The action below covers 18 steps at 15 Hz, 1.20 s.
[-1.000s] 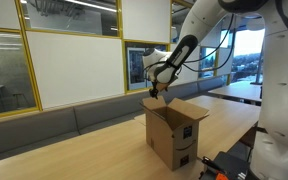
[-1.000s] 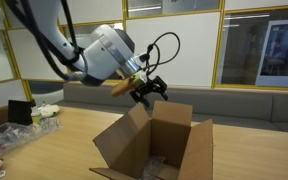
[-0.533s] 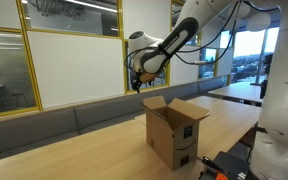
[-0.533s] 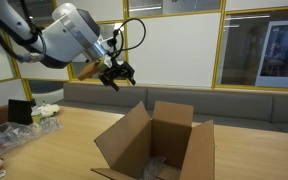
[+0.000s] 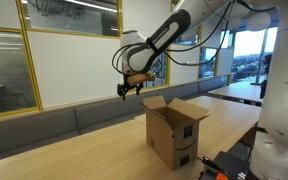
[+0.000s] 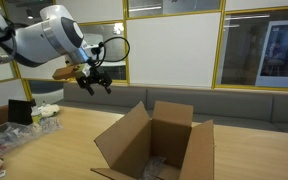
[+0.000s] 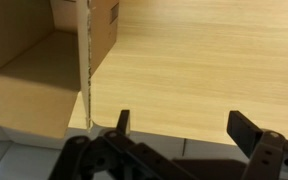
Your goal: Put the green ball, masking tape and pliers inside the brown box
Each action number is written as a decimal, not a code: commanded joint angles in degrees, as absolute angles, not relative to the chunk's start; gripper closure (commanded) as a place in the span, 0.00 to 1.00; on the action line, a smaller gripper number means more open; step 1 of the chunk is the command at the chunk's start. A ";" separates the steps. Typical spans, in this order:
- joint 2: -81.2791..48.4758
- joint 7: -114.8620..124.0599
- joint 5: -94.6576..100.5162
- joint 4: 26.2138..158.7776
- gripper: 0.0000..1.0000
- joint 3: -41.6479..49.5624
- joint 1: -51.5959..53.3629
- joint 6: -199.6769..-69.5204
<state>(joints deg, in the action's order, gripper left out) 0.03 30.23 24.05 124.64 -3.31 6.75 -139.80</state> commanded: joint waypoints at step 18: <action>-25.05 14.96 9.53 127.83 0.00 0.17 11.52 -144.05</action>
<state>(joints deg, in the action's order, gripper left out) -22.08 11.07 1.22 129.44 -4.97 7.96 -145.47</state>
